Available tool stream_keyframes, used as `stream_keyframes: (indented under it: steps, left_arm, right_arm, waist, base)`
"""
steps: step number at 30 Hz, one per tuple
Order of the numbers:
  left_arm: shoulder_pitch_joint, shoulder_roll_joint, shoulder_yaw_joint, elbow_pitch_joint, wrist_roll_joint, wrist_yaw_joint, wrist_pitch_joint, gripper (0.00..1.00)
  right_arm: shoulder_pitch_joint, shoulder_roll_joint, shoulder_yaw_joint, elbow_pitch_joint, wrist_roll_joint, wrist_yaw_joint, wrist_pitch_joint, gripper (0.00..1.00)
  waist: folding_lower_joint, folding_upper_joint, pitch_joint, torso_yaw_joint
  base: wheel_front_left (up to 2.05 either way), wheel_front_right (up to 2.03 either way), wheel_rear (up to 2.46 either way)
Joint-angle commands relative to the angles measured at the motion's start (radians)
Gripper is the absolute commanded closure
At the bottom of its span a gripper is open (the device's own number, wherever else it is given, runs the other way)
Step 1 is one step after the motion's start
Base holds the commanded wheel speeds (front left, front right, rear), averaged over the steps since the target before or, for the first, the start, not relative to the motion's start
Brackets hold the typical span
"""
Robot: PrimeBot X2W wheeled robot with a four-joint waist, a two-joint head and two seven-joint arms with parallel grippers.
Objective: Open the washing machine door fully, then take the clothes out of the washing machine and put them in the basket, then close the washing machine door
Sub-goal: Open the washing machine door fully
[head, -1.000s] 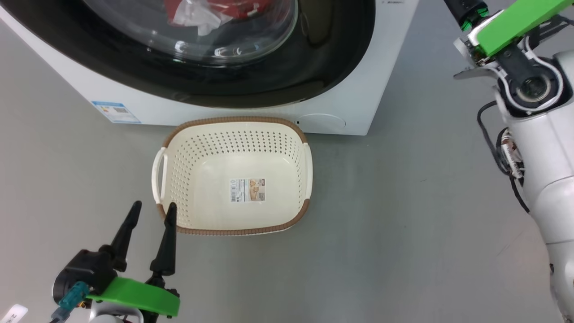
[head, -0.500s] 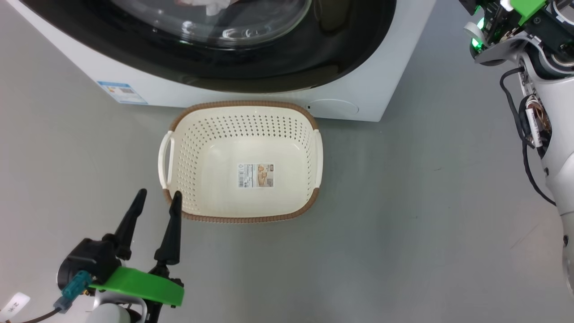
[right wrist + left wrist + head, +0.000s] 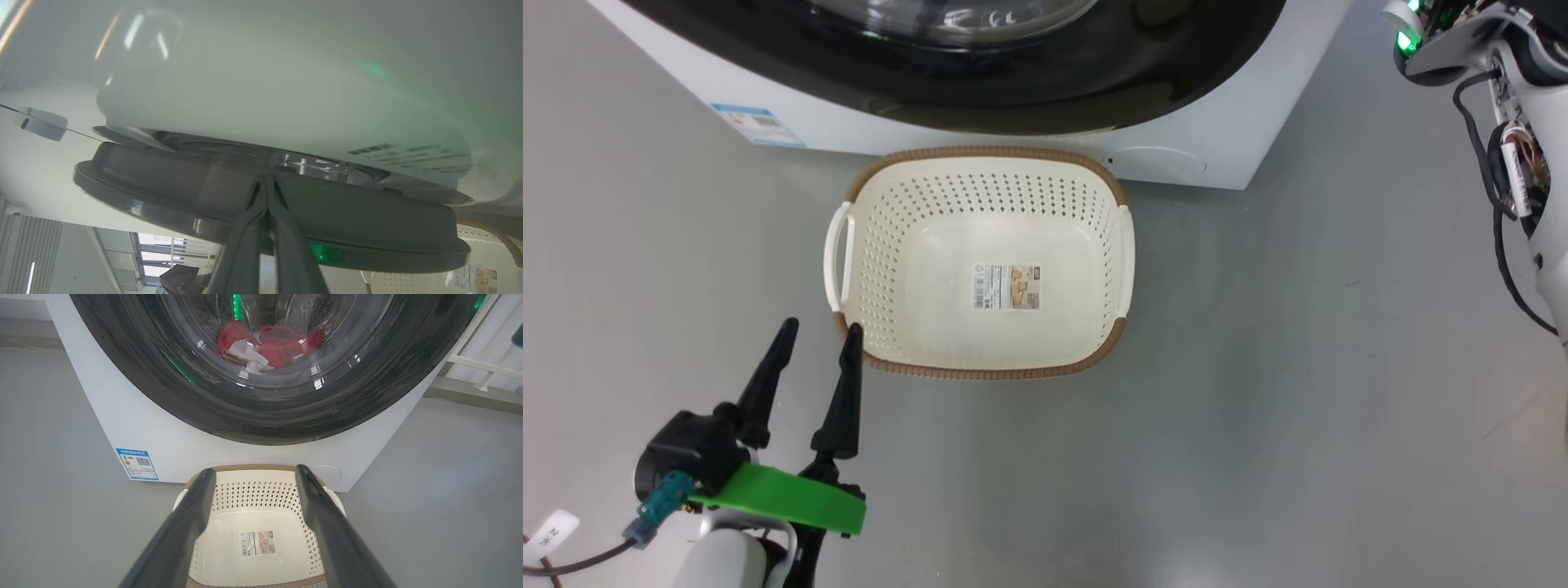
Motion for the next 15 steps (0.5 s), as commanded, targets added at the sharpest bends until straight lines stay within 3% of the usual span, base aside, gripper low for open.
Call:
stream_keyframes:
  steps: [1, 7, 15]
  left_arm:
    - [-0.026, 0.022, 0.031, -0.024, -0.008, -0.003, -0.012, 0.00]
    - [-0.053, 0.019, 0.027, -0.029, -0.015, -0.003, -0.012, 0.00]
    - [-0.053, 0.006, 0.027, -0.018, -0.011, -0.003, -0.012, 0.00]
  right_arm:
    - [-0.028, 0.017, 0.011, -0.013, -0.005, 0.002, 0.005, 1.00]
    - [-0.091, 0.036, 0.026, 0.052, -0.020, 0.002, 0.018, 1.00]
    - [-0.070, 0.043, 0.044, 0.033, -0.023, 0.002, 0.072, 1.00]
  waist:
    - [0.0000, 0.0000, 0.013, 0.009]
    - [0.0000, 0.0000, 0.040, 0.026]
    - [0.0000, 0.0000, 0.021, 0.036]
  base:
    - [0.00, 0.00, 0.00]
    - [0.00, 0.00, 0.00]
    - [0.00, 0.00, 0.00]
